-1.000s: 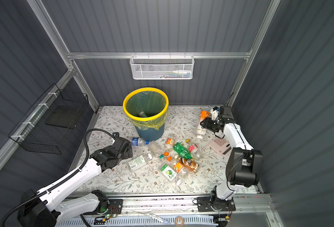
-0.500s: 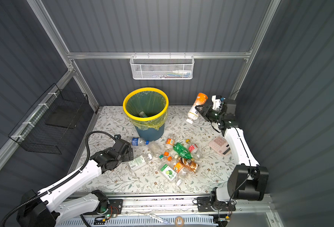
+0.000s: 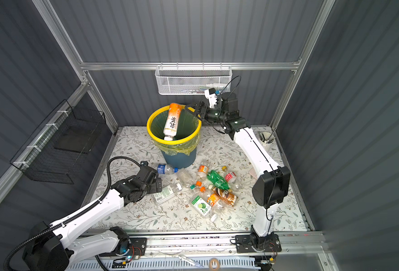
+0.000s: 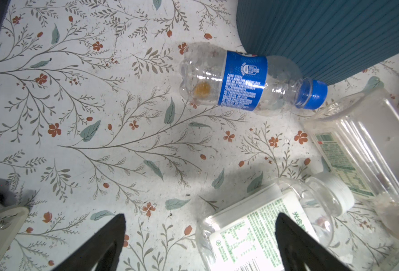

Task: Throw the plastic bottles in the bin
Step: 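Open the right gripper over the bin to drop the orange bottle, then lower the left gripper onto the clear white-capped bottle while the right gripper withdraws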

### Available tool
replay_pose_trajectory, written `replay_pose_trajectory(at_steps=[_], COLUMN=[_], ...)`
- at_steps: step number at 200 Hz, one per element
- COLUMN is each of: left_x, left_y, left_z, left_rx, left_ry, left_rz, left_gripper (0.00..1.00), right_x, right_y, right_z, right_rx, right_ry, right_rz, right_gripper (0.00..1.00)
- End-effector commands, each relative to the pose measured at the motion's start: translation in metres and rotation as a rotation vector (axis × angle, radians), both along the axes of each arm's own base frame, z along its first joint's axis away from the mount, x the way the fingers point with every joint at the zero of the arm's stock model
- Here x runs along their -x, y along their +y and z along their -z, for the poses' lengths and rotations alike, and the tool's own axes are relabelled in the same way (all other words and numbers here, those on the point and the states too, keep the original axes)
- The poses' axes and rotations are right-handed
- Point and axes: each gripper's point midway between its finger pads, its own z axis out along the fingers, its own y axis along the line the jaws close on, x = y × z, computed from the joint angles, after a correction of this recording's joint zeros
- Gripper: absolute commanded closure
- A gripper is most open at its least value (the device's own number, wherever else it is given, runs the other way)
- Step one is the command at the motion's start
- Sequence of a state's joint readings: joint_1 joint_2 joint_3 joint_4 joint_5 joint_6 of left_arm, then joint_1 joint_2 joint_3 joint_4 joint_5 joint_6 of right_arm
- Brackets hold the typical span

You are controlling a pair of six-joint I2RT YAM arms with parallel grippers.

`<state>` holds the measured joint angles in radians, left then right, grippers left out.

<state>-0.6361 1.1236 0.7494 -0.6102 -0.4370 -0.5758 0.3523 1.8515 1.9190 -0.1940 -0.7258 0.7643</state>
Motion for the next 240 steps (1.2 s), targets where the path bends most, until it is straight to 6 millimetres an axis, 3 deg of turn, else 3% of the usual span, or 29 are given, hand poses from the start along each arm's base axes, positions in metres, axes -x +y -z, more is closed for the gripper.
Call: replay_pose_trajectory(at_steps=[1, 36, 70, 101, 118, 159, 240], left_x=[0.006, 0.014, 0.024, 0.028, 0.027, 0.02, 0.01], left_y=[0.001, -0.02, -0.052, -0.066, -0.066, -0.072, -0.076], left_z=[-0.006, -0.005, 0.009, 0.031, 0.039, 0.047, 0.057], left_rx=[-0.038, -0.005, -0.078, -0.102, -0.131, -0.175, -0.279], left_ry=[0.003, -0.004, 0.052, 0.14, 0.159, 0.174, 0.217], left_rz=[0.027, 0.137, 0.274, 0.355, 0.369, 0.399, 0.478], left_gripper=[0.01, 0.01, 0.0, 0.0, 0.0, 0.0, 0.01], right_x=[0.007, 0.023, 0.042, 0.064, 0.078, 0.095, 0.093], right_y=[-0.047, -0.11, -0.155, -0.202, -0.219, -0.244, -0.247], right_z=[-0.024, -0.014, 0.048, 0.112, 0.132, 0.153, 0.167], right_rx=[0.081, 0.063, 0.126, 0.148, 0.166, 0.169, 0.145], right_ry=[-0.075, -0.075, 0.033, 0.157, 0.193, 0.235, 0.273], right_rz=[0.139, 0.286, 0.393, 0.516, 0.56, 0.621, 0.615], right_gripper=[0.01, 0.01, 0.01, 0.01, 0.01, 0.01, 0.01])
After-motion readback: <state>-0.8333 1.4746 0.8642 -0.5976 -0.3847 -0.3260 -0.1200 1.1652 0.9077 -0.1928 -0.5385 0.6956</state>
